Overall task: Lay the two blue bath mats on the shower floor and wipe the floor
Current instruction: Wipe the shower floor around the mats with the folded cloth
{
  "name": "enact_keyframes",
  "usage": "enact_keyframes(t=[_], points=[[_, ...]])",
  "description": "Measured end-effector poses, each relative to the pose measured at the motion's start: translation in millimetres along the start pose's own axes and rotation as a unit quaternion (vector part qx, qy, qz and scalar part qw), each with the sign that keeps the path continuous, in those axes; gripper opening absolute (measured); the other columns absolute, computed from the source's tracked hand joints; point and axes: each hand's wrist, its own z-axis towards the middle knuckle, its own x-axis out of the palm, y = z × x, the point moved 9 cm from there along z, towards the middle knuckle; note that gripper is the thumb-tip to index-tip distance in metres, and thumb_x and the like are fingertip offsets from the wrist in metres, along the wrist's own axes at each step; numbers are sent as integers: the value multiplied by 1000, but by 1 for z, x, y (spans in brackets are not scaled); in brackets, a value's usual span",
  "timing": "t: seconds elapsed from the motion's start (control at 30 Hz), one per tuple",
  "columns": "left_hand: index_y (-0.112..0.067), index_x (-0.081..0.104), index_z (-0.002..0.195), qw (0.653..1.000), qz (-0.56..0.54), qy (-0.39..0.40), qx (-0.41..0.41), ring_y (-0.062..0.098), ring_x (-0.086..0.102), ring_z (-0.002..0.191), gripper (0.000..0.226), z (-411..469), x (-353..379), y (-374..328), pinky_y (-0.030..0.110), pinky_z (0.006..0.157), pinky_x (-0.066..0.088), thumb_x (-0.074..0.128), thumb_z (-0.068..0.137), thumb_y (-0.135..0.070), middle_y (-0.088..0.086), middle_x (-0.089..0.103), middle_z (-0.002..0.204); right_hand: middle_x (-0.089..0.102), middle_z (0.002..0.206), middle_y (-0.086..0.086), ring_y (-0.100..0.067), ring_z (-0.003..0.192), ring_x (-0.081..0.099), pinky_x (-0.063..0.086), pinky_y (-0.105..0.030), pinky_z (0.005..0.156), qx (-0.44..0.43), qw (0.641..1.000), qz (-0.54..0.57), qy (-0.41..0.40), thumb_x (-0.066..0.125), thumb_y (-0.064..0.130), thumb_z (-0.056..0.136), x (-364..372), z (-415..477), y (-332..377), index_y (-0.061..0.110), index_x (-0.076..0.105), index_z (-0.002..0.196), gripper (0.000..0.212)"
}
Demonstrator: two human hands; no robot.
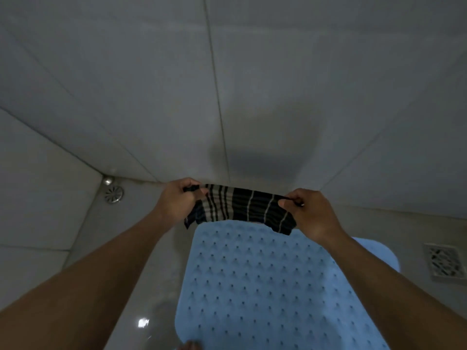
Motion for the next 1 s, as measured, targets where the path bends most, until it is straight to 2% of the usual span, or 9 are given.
enact_keyframes(t=[0.1,0.3,0.53,0.67,0.77,0.8,0.87,0.93,1.0], points=[[-11,73,86,999,-17,-18,-32,22,65,85,11,42,10,62,35,83,52,68,88,-2,12,72,89,66,76,6,-7,73,61,42,-21,61,3,1000,15,13,72,31,90,53,24,-41,20,69,81,14],[-16,70,87,998,17,-45,-28,22,66,97,9,103,35,144,36,93,53,74,85,-9,5,71,98,67,72,3,-14,72,63,41,-24,61,18,1000,3,5,74,31,87,125,71,-108,16,72,78,18],[-22,55,85,988,48,-135,53,20,67,89,27,156,59,175,28,79,49,81,79,-16,-6,69,87,72,84,-3,-25,85,68,44,-27,68,12,996,-62,-68,71,34,89,159,120,-139,18,72,84,17],[-17,54,106,919,248,-230,201,29,57,94,34,145,83,152,40,78,49,76,81,-25,10,61,102,62,111,-15,-38,99,60,53,-42,79,-79,958,-196,-194,69,27,89,152,124,-123,9,64,110,28],[-11,64,114,872,368,-151,285,34,59,100,34,130,129,167,42,85,52,64,90,-35,13,61,111,62,106,-17,-39,94,61,54,-44,76,-192,930,-264,-170,71,19,84,193,111,-101,5,65,108,29],[-11,63,123,870,396,-95,278,34,57,113,45,131,144,181,41,97,49,52,94,-43,13,59,125,64,108,-16,-38,96,62,54,-44,79,-207,929,-272,-146,69,21,85,208,108,-101,5,66,109,29],[-15,37,152,862,446,-10,240,31,23,149,77,135,161,207,38,122,15,13,95,-61,9,27,161,60,127,-19,-39,119,56,48,-48,97,-171,946,-267,-71,51,35,95,236,108,-109,5,62,125,44],[-20,-3,156,845,486,25,220,21,-17,151,89,138,168,221,37,118,-14,-23,83,-67,2,-15,162,28,159,-19,-35,149,22,18,-50,120,-98,954,-283,27,6,51,102,258,107,-128,7,32,152,72],[-23,-20,148,833,512,29,207,19,-30,145,83,140,170,220,38,115,-21,-31,77,-64,1,-30,156,-7,166,-12,-28,153,-9,-8,-45,121,-79,949,-296,71,-20,60,84,271,104,-141,13,0,159,90]])
